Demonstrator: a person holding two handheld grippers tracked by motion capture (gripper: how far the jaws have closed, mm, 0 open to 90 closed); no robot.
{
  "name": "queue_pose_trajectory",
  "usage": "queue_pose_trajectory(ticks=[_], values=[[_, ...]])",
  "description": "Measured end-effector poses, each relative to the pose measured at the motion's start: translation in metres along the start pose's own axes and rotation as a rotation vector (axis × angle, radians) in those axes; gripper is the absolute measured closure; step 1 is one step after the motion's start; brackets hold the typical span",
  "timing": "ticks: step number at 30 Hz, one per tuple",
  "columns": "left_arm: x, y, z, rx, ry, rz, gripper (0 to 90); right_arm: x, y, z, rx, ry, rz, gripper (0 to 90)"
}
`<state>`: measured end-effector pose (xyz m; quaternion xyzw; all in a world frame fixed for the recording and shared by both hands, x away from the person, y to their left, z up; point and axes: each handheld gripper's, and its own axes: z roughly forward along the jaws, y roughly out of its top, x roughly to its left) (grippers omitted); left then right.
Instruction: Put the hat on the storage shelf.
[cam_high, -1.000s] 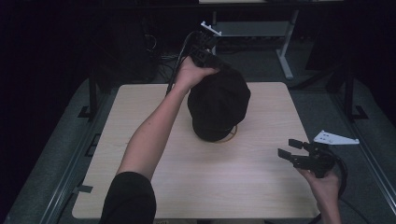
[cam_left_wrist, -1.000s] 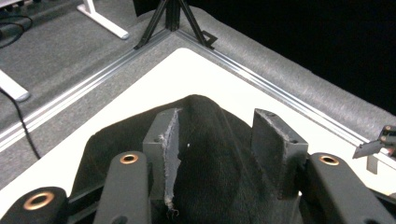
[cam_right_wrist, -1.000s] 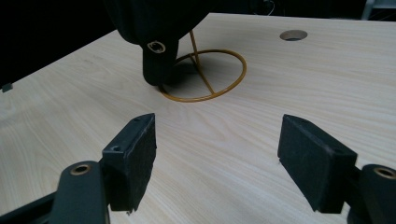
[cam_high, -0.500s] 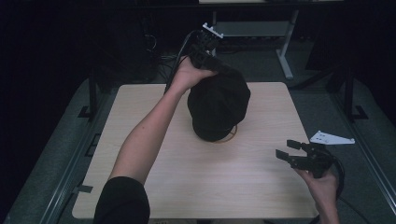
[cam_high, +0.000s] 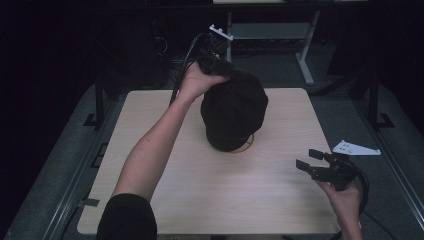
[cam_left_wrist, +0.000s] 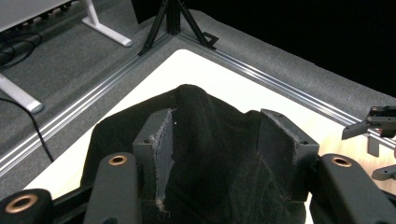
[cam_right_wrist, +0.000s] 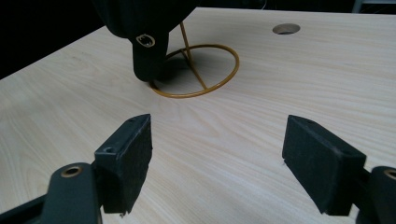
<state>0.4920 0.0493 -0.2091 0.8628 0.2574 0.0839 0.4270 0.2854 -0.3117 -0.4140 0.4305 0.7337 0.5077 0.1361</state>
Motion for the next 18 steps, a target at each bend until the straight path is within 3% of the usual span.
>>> queue_pose_trajectory(ticks=[7, 18], values=[[-0.004, -0.003, -0.004, -0.013, -0.001, -0.007, 42.6, 0.001, 0.0, 0.0, -0.019, -0.005, 0.007, 23.0], [-0.004, -0.027, -0.019, -0.038, 0.013, -0.034, 37.6, 0.003, -0.001, 0.0, -0.023, -0.011, 0.016, 21.8]])
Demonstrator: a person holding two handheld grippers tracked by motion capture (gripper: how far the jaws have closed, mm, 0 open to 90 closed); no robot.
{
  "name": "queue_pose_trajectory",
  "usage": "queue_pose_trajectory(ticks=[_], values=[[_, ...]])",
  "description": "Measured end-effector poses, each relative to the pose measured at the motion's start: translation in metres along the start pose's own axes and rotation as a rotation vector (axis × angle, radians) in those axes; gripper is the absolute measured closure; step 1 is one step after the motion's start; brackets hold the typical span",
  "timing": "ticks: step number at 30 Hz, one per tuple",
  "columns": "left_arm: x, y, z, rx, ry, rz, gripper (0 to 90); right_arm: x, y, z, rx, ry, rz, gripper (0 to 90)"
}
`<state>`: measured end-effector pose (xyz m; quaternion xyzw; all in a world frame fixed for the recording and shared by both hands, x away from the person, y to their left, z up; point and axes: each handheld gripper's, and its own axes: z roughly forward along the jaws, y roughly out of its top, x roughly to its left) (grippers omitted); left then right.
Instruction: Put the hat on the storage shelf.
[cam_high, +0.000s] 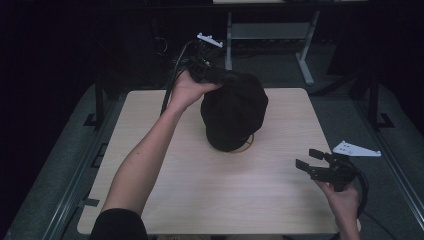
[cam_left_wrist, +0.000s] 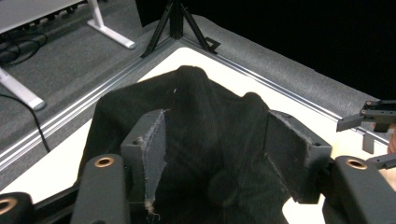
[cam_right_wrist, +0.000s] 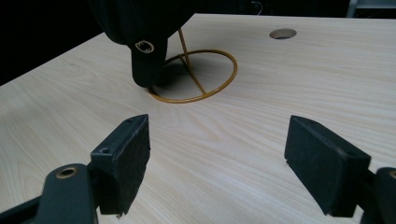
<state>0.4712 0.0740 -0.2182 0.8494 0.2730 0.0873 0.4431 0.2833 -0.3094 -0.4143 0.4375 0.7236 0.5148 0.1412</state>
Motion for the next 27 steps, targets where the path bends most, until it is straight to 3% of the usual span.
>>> queue_pose_trajectory(ticks=[27], values=[[-0.003, -0.045, -0.027, -0.05, 0.012, -0.032, 32.1, 0.015, -0.002, 0.009, 0.031, -0.025, -0.03, 18.8]])
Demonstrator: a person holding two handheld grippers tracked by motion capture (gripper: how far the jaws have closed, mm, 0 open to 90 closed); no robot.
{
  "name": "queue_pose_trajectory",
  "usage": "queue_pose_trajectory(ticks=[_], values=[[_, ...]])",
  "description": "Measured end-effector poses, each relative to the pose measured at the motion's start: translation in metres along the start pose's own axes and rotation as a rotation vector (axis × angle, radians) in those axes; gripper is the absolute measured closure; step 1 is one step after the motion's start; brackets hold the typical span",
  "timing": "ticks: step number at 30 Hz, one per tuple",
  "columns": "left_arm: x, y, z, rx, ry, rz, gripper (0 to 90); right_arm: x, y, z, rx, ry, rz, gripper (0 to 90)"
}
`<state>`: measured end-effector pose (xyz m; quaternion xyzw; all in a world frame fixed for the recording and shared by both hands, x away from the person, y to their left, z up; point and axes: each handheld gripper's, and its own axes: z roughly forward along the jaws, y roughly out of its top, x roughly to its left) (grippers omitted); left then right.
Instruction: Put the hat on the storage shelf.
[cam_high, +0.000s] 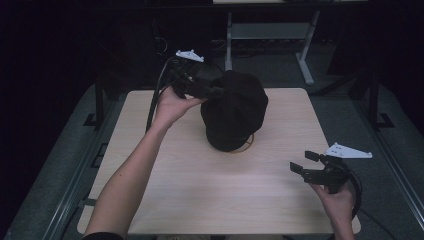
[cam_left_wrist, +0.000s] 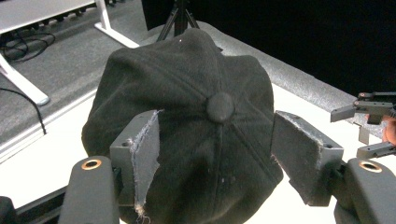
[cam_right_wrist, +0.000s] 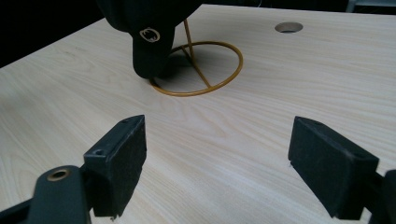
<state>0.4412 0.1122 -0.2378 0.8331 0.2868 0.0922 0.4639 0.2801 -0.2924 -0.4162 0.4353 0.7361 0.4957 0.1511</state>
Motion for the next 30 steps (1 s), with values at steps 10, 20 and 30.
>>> queue_pose_trajectory(ticks=[10, 20, 30], values=[[0.0, -0.02, -0.024, -0.015, 0.012, 0.001, 31.4, 0.006, 0.002, 0.003, 0.007, -0.007, -0.022, 18.8], [-0.005, -0.036, -0.032, -0.023, 0.021, 0.009, 31.2, 0.008, 0.001, 0.003, 0.016, -0.022, -0.032, 18.8], [-0.006, -0.053, -0.04, -0.03, 0.016, -0.003, 30.4, 0.011, 0.002, 0.006, 0.026, -0.021, -0.045, 18.8]])
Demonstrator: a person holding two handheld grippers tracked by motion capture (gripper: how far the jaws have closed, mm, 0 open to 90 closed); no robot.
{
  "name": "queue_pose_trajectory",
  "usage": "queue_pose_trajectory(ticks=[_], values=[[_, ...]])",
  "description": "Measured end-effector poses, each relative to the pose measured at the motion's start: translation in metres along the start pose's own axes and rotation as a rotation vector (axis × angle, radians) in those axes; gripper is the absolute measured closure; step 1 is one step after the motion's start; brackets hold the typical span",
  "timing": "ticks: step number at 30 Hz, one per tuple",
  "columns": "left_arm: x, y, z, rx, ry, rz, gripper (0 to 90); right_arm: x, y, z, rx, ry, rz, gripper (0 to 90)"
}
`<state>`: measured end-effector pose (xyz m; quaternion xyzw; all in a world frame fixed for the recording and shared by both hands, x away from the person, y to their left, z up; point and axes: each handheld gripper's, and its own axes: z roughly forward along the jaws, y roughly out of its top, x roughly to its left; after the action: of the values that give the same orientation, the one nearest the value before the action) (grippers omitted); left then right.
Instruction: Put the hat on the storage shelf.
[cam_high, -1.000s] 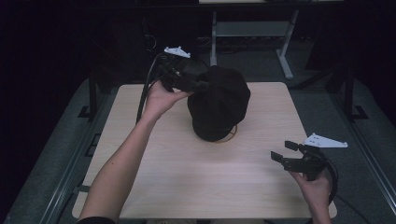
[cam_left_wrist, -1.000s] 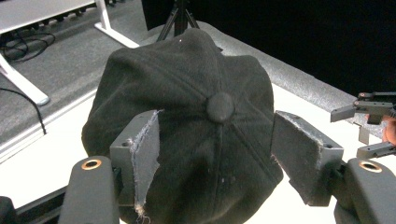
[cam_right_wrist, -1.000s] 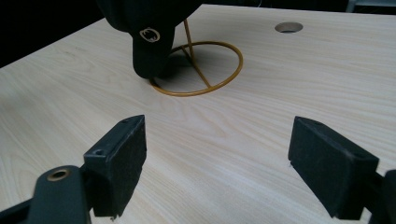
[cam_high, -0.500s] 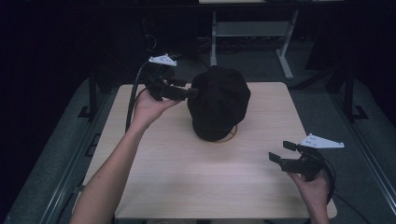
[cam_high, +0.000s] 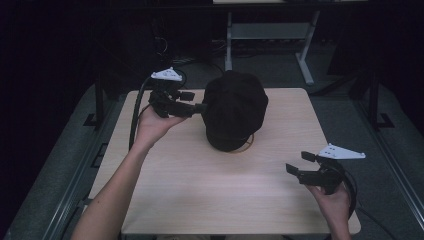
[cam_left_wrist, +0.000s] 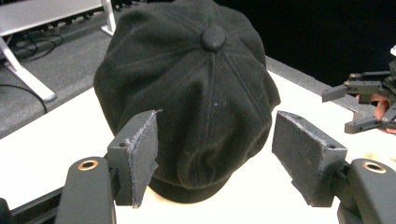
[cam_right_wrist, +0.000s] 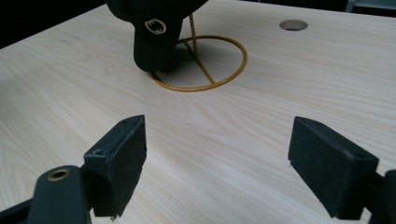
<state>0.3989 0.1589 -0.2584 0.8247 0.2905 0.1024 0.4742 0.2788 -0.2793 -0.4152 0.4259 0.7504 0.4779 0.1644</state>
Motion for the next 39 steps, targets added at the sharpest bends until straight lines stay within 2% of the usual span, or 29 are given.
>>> queue_pose_trajectory(ticks=[11, 22, 30, 39], values=[[0.0, -0.02, -0.008, -0.011, 0.002, -0.019, 29.9, 0.001, 0.0, 0.002, 0.008, -0.006, 0.0, 19.0], [-0.003, -0.036, -0.017, -0.017, 0.013, -0.021, 29.2, 0.003, 0.0, 0.003, 0.018, -0.009, -0.013, 19.0], [-0.002, -0.054, -0.024, -0.018, 0.03, -0.028, 28.9, 0.004, 0.001, 0.005, 0.024, -0.011, -0.018, 19.0], [0.002, -0.08, -0.027, -0.017, 0.038, -0.058, 28.5, 0.005, 0.001, 0.006, 0.033, -0.008, -0.022, 19.0]])
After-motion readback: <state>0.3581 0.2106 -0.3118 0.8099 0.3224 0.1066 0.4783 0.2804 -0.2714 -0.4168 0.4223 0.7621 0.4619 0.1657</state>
